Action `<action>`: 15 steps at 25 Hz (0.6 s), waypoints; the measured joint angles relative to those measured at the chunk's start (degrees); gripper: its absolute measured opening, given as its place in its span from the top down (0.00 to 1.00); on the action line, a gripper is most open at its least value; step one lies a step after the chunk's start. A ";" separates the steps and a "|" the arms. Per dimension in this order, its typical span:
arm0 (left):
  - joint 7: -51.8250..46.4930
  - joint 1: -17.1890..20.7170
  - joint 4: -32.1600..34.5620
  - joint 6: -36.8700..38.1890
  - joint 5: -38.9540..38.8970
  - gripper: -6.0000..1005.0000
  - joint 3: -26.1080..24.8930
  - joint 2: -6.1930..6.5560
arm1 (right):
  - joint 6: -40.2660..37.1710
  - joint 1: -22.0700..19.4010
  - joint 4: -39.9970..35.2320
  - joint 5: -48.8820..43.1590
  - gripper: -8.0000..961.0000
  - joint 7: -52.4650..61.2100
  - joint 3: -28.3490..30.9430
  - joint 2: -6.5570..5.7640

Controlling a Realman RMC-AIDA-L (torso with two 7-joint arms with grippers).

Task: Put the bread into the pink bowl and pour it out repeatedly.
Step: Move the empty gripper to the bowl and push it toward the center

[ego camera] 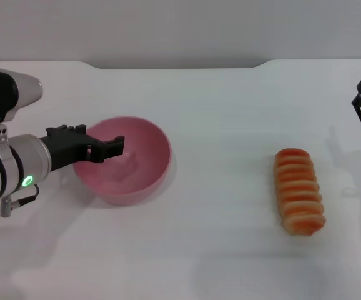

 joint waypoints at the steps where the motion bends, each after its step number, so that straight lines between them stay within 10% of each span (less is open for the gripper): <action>1: 0.00 -0.02 -0.12 0.12 0.02 0.16 -0.04 0.01 | 0.00 0.01 0.08 0.00 0.16 0.00 0.03 0.00; 15: 0.48 -0.82 -2.34 1.76 0.21 0.16 -1.37 0.13 | 0.05 0.09 0.00 -0.18 0.16 0.00 0.05 -0.09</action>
